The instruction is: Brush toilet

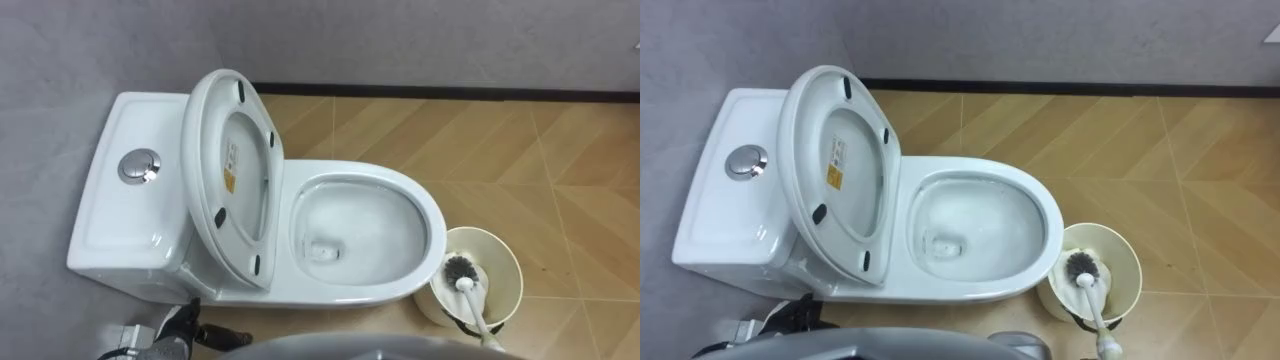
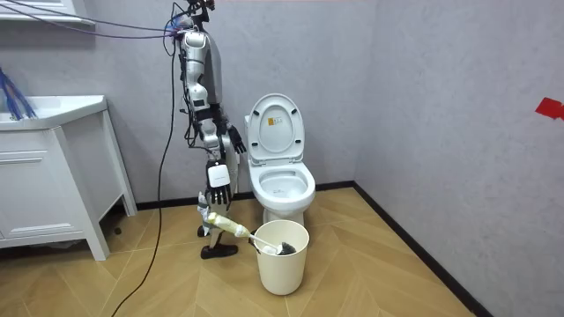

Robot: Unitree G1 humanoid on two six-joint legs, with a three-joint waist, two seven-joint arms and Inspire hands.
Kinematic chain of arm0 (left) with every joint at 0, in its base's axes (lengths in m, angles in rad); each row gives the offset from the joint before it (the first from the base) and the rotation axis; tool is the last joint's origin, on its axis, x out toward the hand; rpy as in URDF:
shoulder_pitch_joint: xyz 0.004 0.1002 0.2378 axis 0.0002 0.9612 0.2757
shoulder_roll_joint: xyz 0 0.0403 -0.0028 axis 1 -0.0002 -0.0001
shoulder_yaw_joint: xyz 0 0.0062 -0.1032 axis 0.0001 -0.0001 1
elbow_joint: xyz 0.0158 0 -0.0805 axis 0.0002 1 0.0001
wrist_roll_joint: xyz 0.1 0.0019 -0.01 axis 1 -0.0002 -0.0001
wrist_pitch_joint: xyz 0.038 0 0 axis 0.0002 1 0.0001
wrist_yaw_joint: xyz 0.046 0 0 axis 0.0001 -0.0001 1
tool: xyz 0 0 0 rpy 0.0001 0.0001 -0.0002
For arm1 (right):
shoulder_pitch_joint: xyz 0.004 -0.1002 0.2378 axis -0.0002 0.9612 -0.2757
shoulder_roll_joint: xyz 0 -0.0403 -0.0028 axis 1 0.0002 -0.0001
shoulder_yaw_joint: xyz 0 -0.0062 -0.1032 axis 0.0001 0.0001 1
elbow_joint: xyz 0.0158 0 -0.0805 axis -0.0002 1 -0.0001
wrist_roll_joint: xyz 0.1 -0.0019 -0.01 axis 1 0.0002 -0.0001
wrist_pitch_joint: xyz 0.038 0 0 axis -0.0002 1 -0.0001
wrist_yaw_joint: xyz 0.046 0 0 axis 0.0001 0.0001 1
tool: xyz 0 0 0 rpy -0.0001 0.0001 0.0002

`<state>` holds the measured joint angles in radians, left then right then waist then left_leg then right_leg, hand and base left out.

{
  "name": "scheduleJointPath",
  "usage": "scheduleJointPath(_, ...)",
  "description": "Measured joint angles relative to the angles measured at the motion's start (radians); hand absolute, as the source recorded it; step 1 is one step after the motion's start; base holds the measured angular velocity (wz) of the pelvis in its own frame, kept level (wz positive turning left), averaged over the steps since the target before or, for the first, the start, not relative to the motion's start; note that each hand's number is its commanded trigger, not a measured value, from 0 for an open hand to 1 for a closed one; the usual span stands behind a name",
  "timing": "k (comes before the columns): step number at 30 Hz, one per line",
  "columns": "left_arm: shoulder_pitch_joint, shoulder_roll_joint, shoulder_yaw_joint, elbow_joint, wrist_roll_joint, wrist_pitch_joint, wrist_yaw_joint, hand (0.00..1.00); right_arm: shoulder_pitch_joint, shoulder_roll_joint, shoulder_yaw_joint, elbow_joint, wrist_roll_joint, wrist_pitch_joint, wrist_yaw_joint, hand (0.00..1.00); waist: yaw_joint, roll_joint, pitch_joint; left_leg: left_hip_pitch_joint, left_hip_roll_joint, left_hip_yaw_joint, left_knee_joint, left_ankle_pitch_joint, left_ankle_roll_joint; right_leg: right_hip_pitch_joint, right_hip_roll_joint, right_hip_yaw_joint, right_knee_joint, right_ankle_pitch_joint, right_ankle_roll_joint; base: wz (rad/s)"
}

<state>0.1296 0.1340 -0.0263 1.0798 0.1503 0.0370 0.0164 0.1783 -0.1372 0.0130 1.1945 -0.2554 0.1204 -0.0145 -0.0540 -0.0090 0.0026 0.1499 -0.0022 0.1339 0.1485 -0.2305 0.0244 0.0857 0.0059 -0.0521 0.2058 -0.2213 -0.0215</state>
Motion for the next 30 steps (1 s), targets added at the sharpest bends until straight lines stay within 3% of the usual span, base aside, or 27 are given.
scheduleJointPath(8,0.016,0.003,0.025,0.001,-0.002,0.004,0.026,0.00,0.005,0.001,-0.008,-0.015,-0.031,-0.005,-0.046,0.00,0.001,-0.013,0.0007,0.001,-0.001,-0.003,0.000,0.000,0.000,0.001,-0.001,0.000,-0.003,0.000,0.000,0.00)
scheduleJointPath(16,0.016,0.003,0.025,0.002,-0.002,0.006,0.047,0.00,0.000,0.003,-0.043,-0.053,-0.035,-0.010,-0.132,0.00,0.003,-0.011,0.0000,-0.003,-0.001,0.002,0.003,0.000,0.000,-0.009,-0.002,-0.002,-0.002,0.000,0.000,-0.01)
scheduleJointPath(26,0.014,0.004,0.025,0.000,-0.004,-0.017,0.048,0.00,-0.010,0.010,-0.073,-0.194,0.016,-0.110,-0.249,0.00,0.011,-0.001,-0.0053,-0.033,0.002,0.001,0.017,0.000,0.000,-0.033,0.001,0.005,-0.003,0.005,-0.004,-0.01)
scheduleJointPath(30,0.015,0.006,0.022,0.001,-0.013,-0.026,0.049,0.00,-0.017,0.011,-0.064,-0.208,0.059,-0.125,-0.272,0.00,0.017,0.000,-0.0043,-0.036,0.003,0.000,0.017,0.000,0.000,-0.032,0.002,-0.003,-0.001,0.006,-0.006,0.00)
